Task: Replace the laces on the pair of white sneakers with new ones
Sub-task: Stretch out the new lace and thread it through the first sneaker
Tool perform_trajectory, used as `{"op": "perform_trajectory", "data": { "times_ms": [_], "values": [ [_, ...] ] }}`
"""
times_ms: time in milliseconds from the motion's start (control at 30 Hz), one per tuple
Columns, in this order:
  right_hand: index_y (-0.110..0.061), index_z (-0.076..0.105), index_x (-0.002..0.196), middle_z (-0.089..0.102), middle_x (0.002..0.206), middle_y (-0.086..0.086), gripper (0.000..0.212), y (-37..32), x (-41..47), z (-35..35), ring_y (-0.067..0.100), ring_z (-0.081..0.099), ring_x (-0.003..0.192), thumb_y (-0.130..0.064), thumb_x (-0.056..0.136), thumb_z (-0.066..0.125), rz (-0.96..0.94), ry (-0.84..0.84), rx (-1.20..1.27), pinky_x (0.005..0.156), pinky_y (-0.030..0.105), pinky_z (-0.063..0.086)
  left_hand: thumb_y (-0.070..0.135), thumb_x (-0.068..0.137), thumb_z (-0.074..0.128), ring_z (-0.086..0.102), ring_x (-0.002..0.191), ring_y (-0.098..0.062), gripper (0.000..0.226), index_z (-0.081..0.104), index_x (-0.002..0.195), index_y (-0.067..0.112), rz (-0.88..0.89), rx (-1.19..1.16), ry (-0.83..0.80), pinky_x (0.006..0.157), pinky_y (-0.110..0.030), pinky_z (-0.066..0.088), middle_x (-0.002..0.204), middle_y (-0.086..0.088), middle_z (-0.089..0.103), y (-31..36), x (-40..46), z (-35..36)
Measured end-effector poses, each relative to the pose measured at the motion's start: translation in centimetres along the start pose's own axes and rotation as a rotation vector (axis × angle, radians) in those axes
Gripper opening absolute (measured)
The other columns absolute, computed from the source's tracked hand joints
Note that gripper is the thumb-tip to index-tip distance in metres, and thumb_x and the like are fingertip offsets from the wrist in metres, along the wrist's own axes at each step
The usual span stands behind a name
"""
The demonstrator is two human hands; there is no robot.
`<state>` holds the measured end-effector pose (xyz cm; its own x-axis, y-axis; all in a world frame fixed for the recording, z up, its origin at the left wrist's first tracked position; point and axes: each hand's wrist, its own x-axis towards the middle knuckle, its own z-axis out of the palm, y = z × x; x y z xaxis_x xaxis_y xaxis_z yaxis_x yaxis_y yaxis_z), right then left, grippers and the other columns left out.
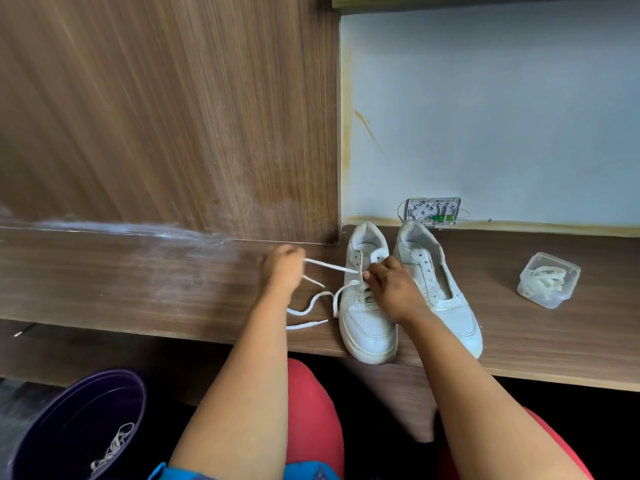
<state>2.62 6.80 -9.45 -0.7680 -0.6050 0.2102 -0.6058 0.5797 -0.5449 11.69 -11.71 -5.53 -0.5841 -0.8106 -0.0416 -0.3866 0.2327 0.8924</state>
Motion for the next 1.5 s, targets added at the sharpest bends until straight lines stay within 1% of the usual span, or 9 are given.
{"op": "perform_trajectory", "data": {
  "times_ms": [133,400,500,633,900,1033,1167,1300,1500],
  "values": [
    [-0.017,0.064,0.104,0.049,0.105,0.008,0.028,0.1,-0.3,-0.1,0.032,0.046,0.103,-0.036,0.099,0.045,0.006,-0.007,-0.008,0.090,0.042,0.043,0.045,0.085,0.054,0.033,0.121,-0.028,0.025,0.069,0.097,0.029,0.108,0.649,0.104,0.091,-0.041,0.031,0.120,0.002,0.051,0.2,-1.1,-0.6],
    [-0.011,0.066,0.100,0.053,0.103,0.011,0.025,-0.5,-0.6,-0.3,0.032,0.043,0.099,-0.031,0.096,0.051,-0.065,0.131,-0.133,0.081,0.040,0.039,0.038,0.092,0.056,0.030,0.121,-0.020,0.011,0.062,0.085,0.032,0.425,0.506,-0.296,0.092,-0.031,0.025,0.120,0.012,0.046,1.0,-3.1,4.2],
    [-0.013,0.066,0.097,0.053,0.106,0.009,0.025,-0.6,-0.8,-0.6,0.033,0.043,0.099,-0.035,0.095,0.053,-0.113,0.180,-0.227,0.083,0.041,0.036,0.019,0.091,0.056,0.037,0.118,-0.022,0.013,0.070,0.092,0.019,0.250,0.040,-0.088,0.087,-0.013,0.037,0.117,0.001,0.049,1.1,-1.9,2.1],
    [-0.019,0.064,0.103,0.049,0.118,0.005,0.027,-0.7,-0.9,-1.0,0.030,0.038,0.110,-0.040,0.096,0.048,-0.076,0.154,-0.283,0.091,0.042,0.030,0.029,0.092,0.048,0.040,0.119,-0.032,0.028,0.069,0.097,0.012,0.012,0.133,0.356,0.098,-0.039,0.033,0.120,-0.008,0.055,0.3,-0.8,-1.1],
    [-0.023,0.065,0.109,0.045,0.124,0.003,0.026,-1.2,-0.9,-0.9,0.029,0.033,0.117,-0.039,0.094,0.050,0.019,0.103,-0.179,0.095,0.043,0.030,0.048,0.095,0.048,0.031,0.121,-0.025,0.024,0.061,0.099,0.028,0.428,0.658,-0.374,0.098,-0.038,0.030,0.123,0.002,0.048,0.9,-3.1,4.7],
    [-0.027,0.067,0.105,0.047,0.121,0.001,0.026,-1.2,-0.8,-1.1,0.027,0.035,0.116,-0.042,0.092,0.052,0.044,0.106,-0.138,0.096,0.042,0.032,0.017,0.087,0.063,0.047,0.100,-0.021,0.023,0.059,0.066,0.025,0.242,0.024,-0.286,0.088,-0.030,0.038,0.095,-0.001,0.052,1.4,-2.1,3.7],
    [-0.028,0.066,0.103,0.048,0.119,0.000,0.023,-1.1,-0.9,-1.2,0.026,0.036,0.114,-0.043,0.091,0.053,0.030,0.114,-0.134,0.096,0.042,0.034,0.016,0.083,0.055,0.055,0.064,-0.019,0.026,0.051,0.057,0.014,-0.080,-0.494,0.265,0.065,-0.030,0.042,0.059,-0.002,0.055,0.3,-0.5,-0.5],
    [-0.026,0.064,0.105,0.046,0.120,0.002,0.024,-0.9,-0.9,-1.1,0.027,0.036,0.115,-0.041,0.093,0.051,0.013,0.110,-0.165,0.097,0.043,0.034,0.045,0.079,0.052,0.044,0.121,-0.033,0.027,0.063,0.081,0.020,-0.137,0.289,0.136,0.098,-0.042,0.039,0.111,-0.004,0.059,-1.1,-0.5,-0.7],
    [-0.021,0.063,0.108,0.045,0.120,0.004,0.026,-1.0,-0.9,-0.7,0.028,0.037,0.113,-0.040,0.094,0.051,0.019,0.118,-0.169,0.093,0.043,0.035,0.054,0.092,0.050,0.030,0.124,-0.022,0.027,0.061,0.104,0.033,0.423,0.583,-0.288,0.097,-0.038,0.028,0.126,0.007,0.045,1.0,-2.8,4.1]
  ]
}}
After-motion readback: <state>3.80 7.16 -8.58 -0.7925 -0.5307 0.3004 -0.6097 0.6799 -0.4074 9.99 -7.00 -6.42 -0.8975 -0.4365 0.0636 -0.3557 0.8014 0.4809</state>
